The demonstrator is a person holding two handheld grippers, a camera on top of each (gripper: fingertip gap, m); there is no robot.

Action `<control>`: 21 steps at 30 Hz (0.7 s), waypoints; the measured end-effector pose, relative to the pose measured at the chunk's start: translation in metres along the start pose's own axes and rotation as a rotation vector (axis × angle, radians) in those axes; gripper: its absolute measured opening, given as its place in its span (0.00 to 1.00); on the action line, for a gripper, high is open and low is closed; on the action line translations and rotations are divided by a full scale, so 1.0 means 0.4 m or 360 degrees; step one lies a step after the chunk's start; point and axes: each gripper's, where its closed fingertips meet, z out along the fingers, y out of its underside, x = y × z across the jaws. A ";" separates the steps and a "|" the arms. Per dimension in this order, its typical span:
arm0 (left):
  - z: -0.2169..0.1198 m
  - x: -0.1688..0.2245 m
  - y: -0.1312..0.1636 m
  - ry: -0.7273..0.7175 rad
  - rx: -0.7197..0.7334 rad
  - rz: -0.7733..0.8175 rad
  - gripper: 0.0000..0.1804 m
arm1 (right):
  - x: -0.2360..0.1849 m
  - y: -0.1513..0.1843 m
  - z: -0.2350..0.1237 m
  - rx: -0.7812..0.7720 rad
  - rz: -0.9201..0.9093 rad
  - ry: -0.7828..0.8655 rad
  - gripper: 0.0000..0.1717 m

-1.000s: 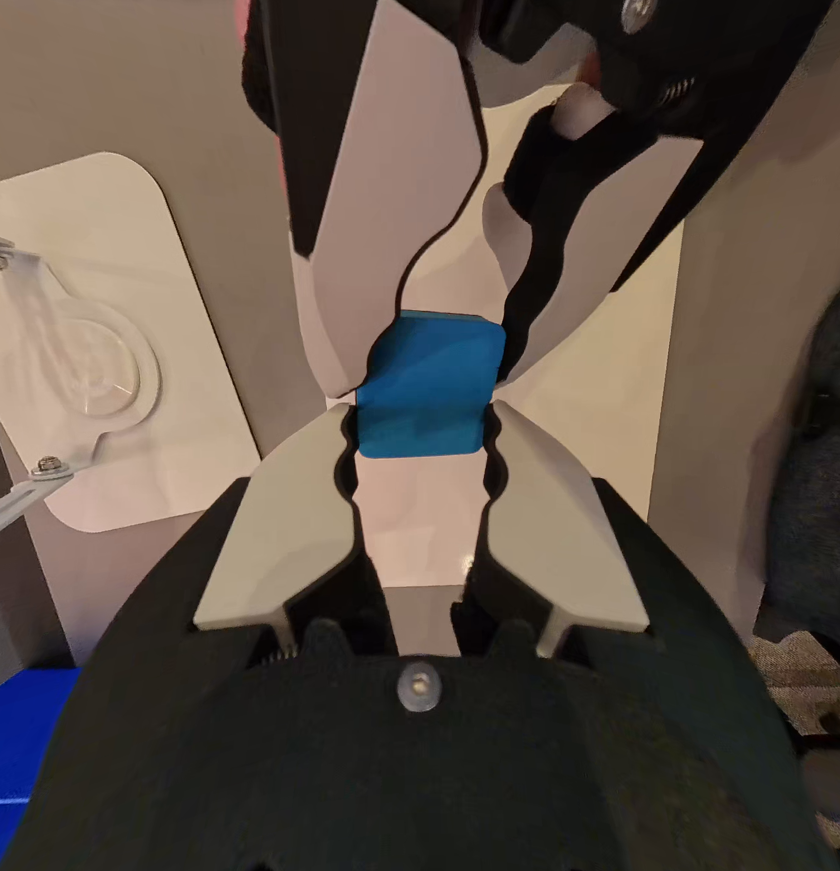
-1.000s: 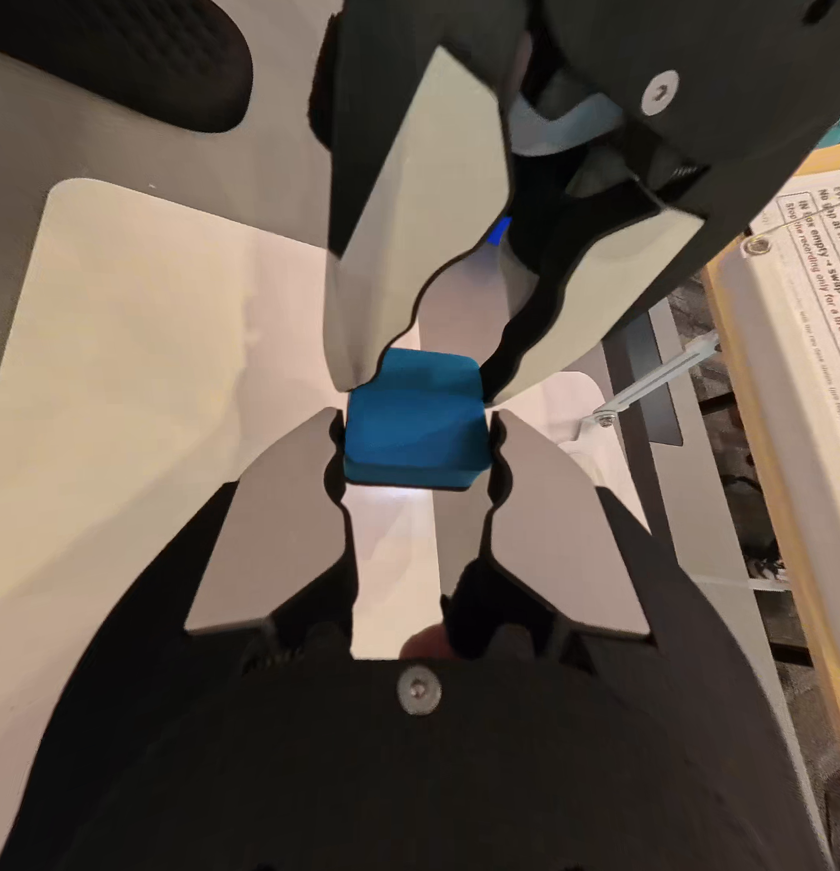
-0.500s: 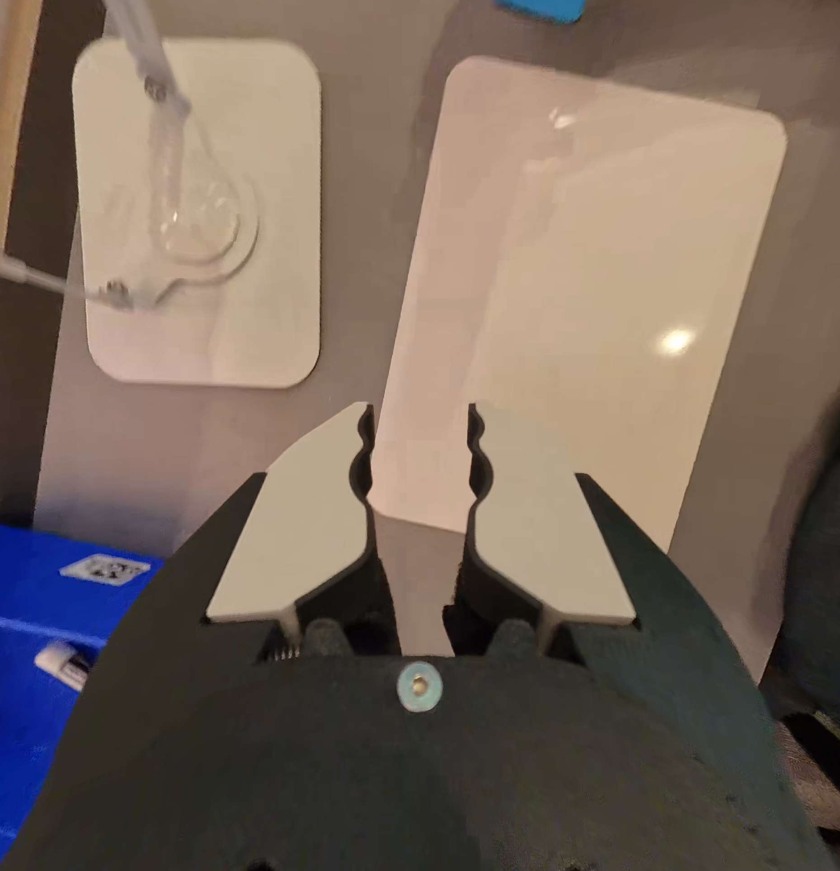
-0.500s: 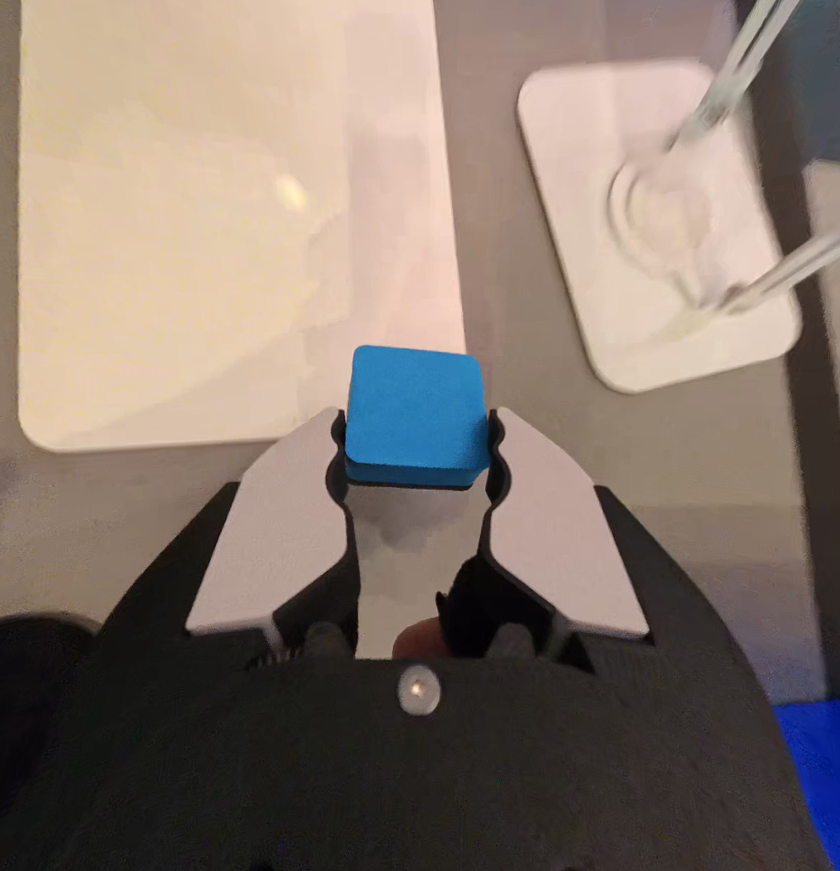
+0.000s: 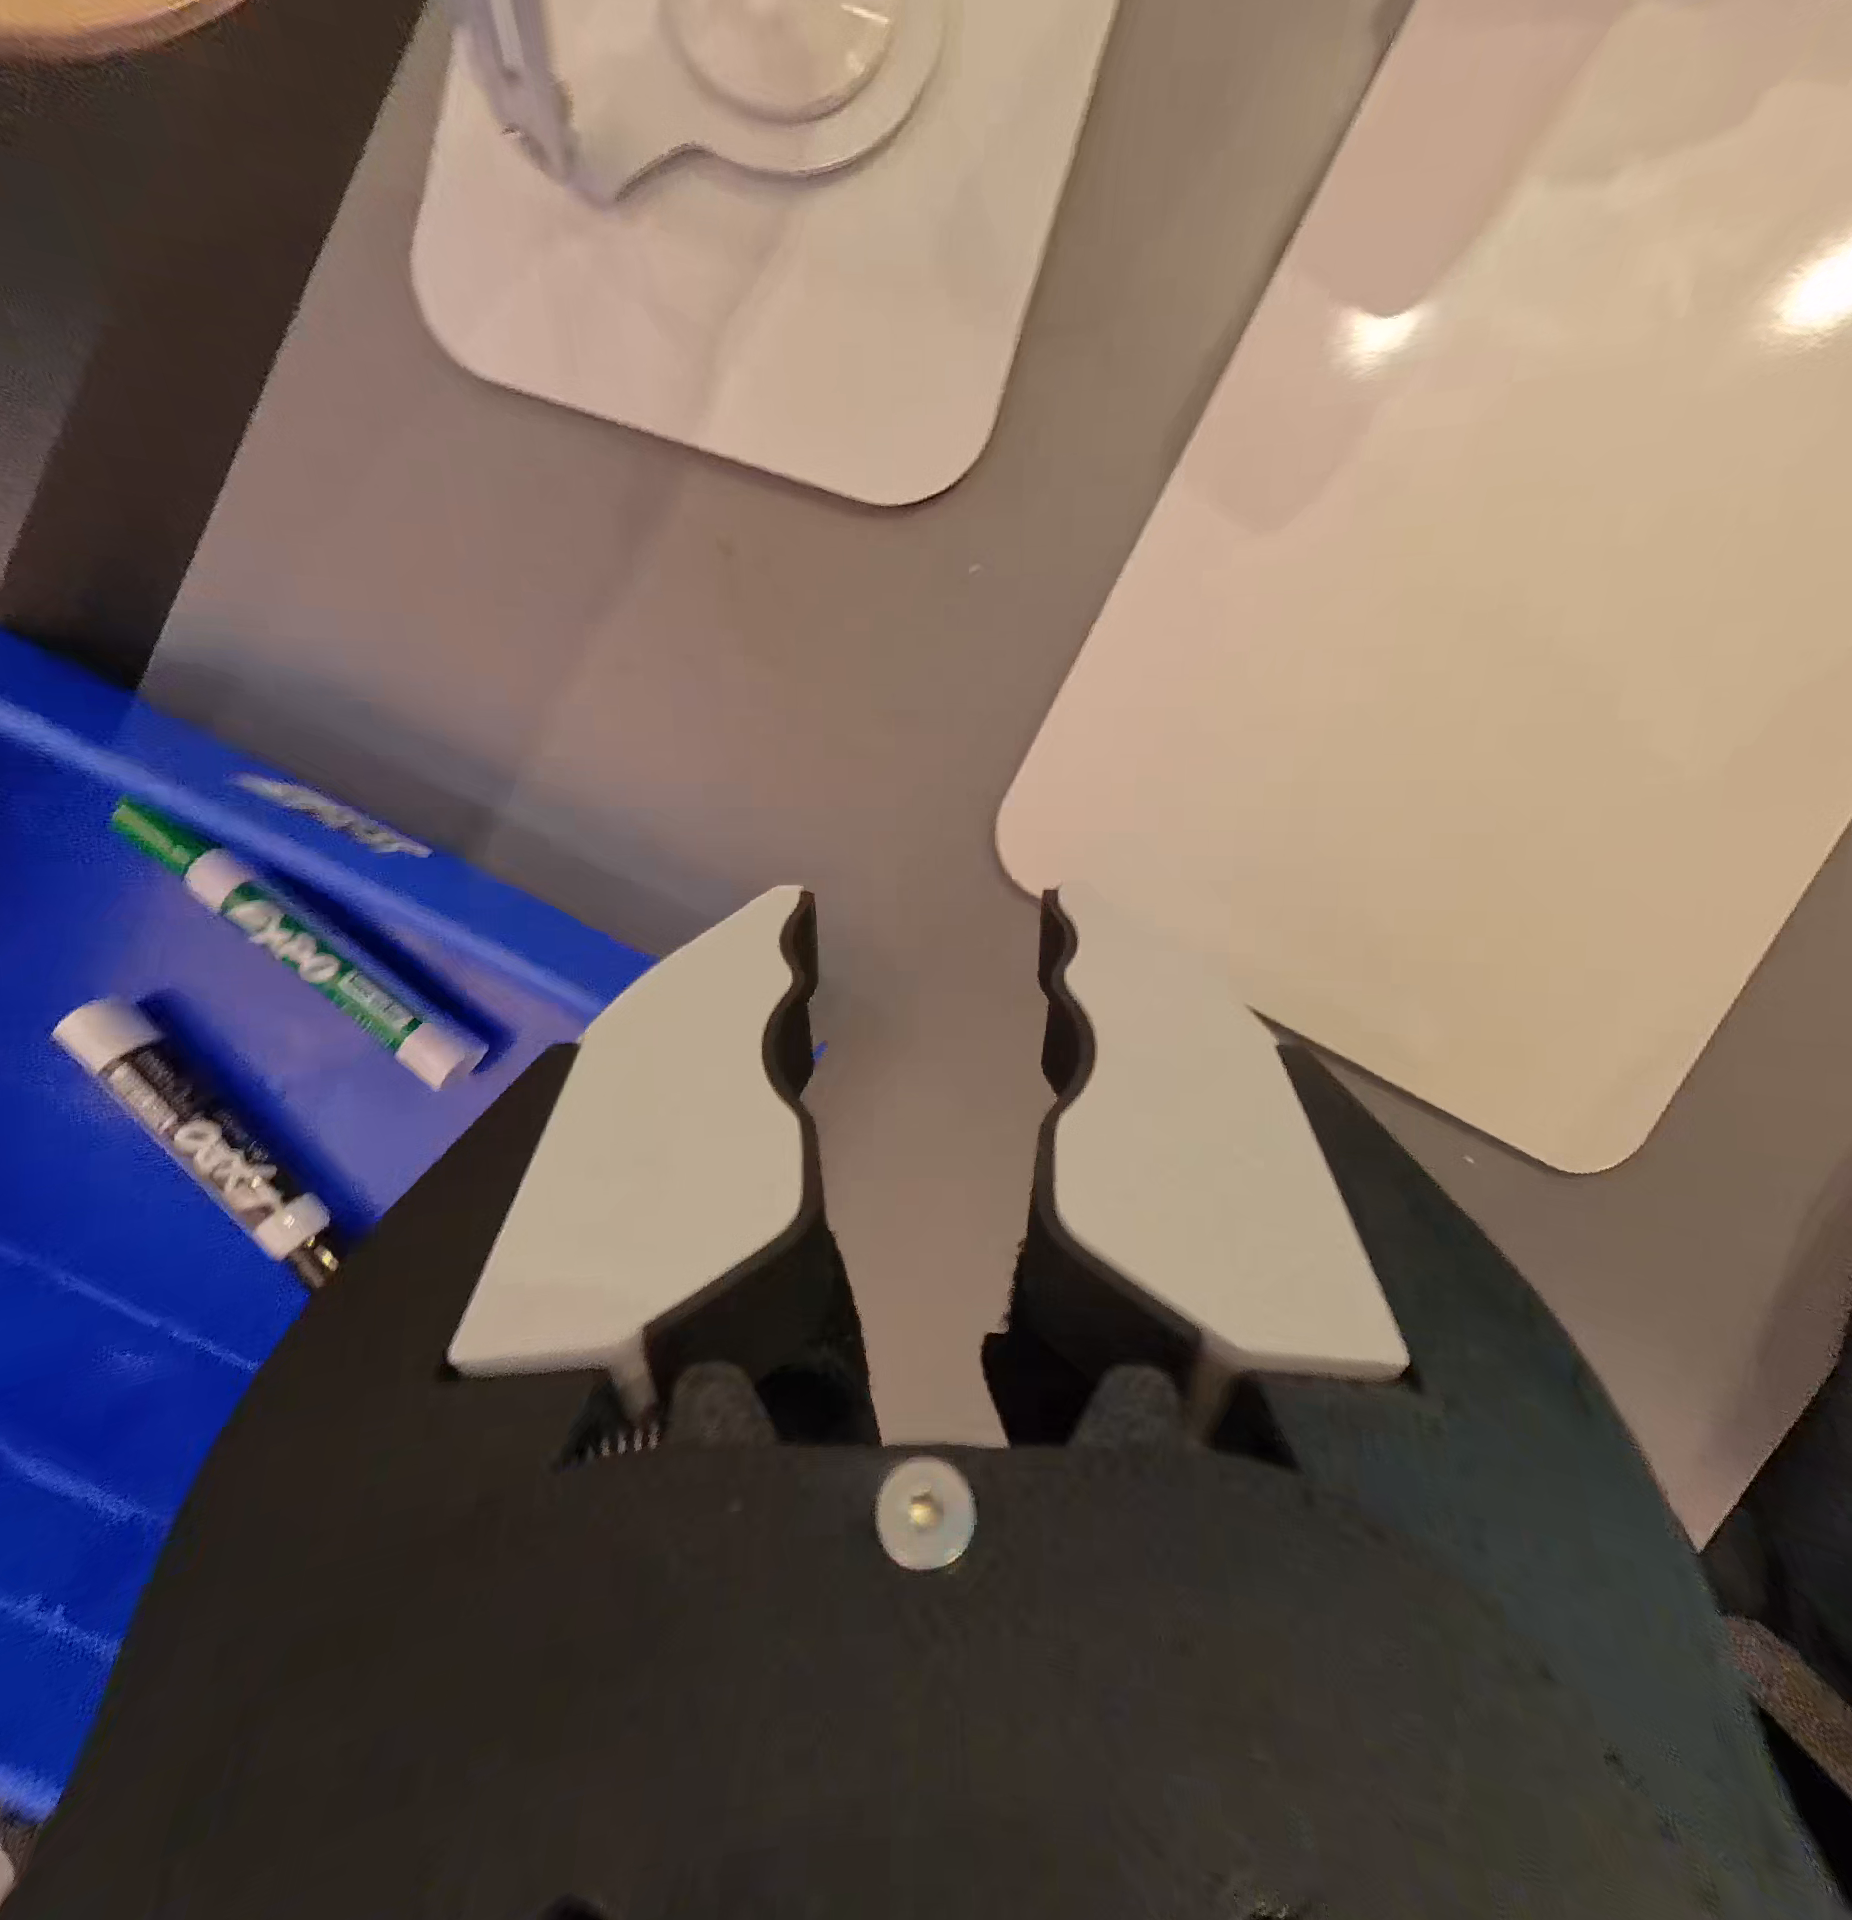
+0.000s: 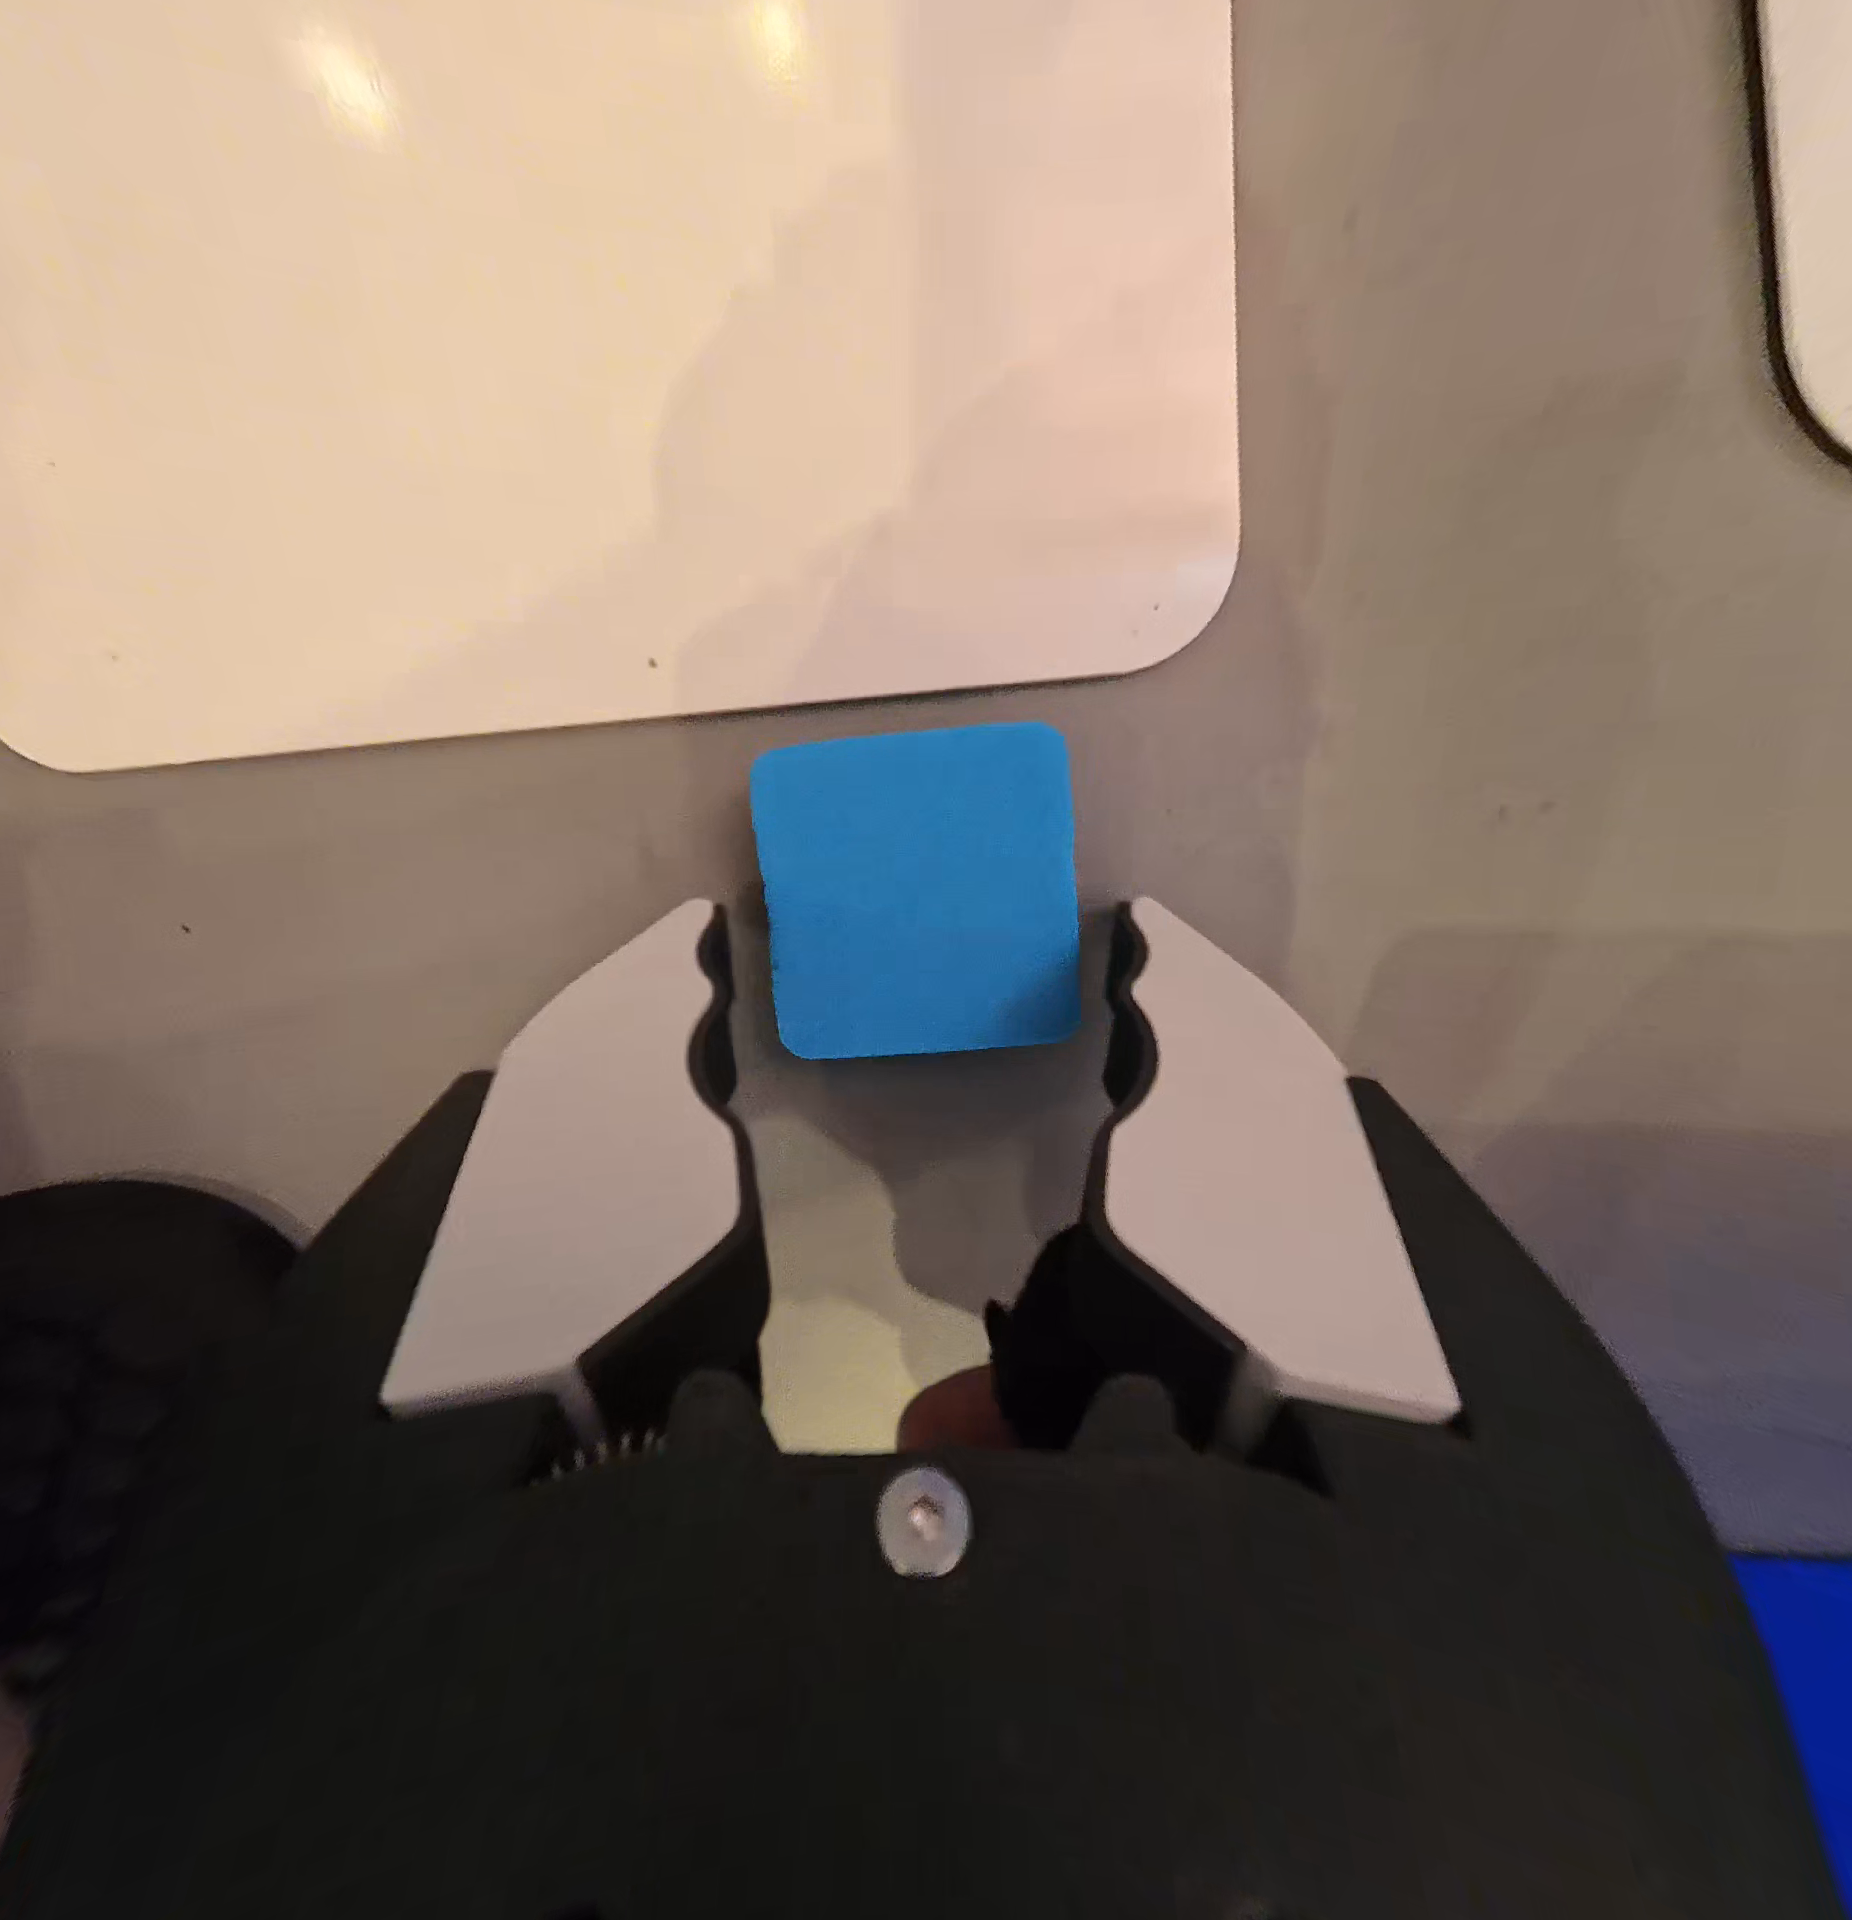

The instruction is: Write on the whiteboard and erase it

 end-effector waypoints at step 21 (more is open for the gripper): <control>0.097 -0.513 0.360 -0.0544 -0.0704 -0.0752 0.21 | 0.018 -0.071 -0.033 0.0190 -0.0065 0.0118 0.44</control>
